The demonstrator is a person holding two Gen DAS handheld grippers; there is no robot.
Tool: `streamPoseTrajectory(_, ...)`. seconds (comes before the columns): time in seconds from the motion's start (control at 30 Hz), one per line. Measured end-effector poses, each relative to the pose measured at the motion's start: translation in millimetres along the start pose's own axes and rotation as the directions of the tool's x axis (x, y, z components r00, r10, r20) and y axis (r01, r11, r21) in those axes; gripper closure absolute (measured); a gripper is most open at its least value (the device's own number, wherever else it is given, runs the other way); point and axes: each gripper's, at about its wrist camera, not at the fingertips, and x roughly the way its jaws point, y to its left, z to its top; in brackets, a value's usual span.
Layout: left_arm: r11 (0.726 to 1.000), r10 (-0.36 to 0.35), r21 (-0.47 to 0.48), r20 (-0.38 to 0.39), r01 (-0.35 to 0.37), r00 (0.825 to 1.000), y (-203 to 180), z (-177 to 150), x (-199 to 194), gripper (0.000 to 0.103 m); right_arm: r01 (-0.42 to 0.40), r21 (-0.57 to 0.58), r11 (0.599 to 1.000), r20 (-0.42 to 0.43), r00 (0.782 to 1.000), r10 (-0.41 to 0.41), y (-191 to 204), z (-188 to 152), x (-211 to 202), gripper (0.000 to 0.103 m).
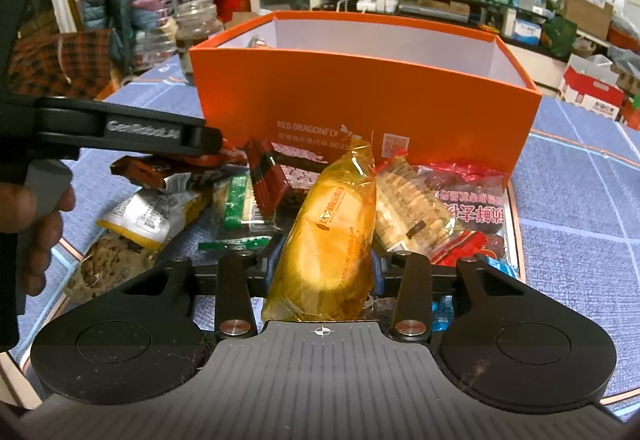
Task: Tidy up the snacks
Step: 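Grasp the red packet with left tool while right tool grasps the yellow bun packet, then carry the red packet and yellow bun packet up over the orange box with both tools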
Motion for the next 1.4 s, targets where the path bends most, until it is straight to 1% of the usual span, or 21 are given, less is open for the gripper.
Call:
streamPoseTrajectory(0.17, 1.0, 0.007, 0.007, 0.012, -0.007, 1.0, 0, 2, -5, 0.014, -0.015, 0.011, 1.0, 0.005, 1.0, 0.015, 0, 2, -1, 0.077)
streamPoseTrajectory(0.43, 0.999, 0.041, 0.013, 0.011, -0.041, 0.999, -1, 4, -9, 0.014, -0.009, -0.002, 1.0, 0.014, 1.0, 0.009, 2, 2, -4, 0.077)
streamPoseTrajectory(0.7, 0.998, 0.055, 0.016, 0.013, -0.055, 0.998, -1, 5, -12, 0.015, -0.008, -0.006, 1.0, 0.019, 1.0, 0.008, 3, 2, -5, 0.077)
streamPoseTrajectory(1.07, 0.999, 0.049, 0.006, 0.023, -0.049, 0.999, 1, 6, -16, 0.015, -0.01, -0.014, 1.0, 0.023, 1.0, 0.011, 3, 0, -6, 0.077)
streamPoseTrajectory(1.4, 1.0, 0.023, 0.014, 0.058, -0.024, 0.998, 2, 6, -38, 0.015, -0.01, -0.039, 0.999, 0.035, 0.999, 0.011, 0, -2, -13, 0.078)
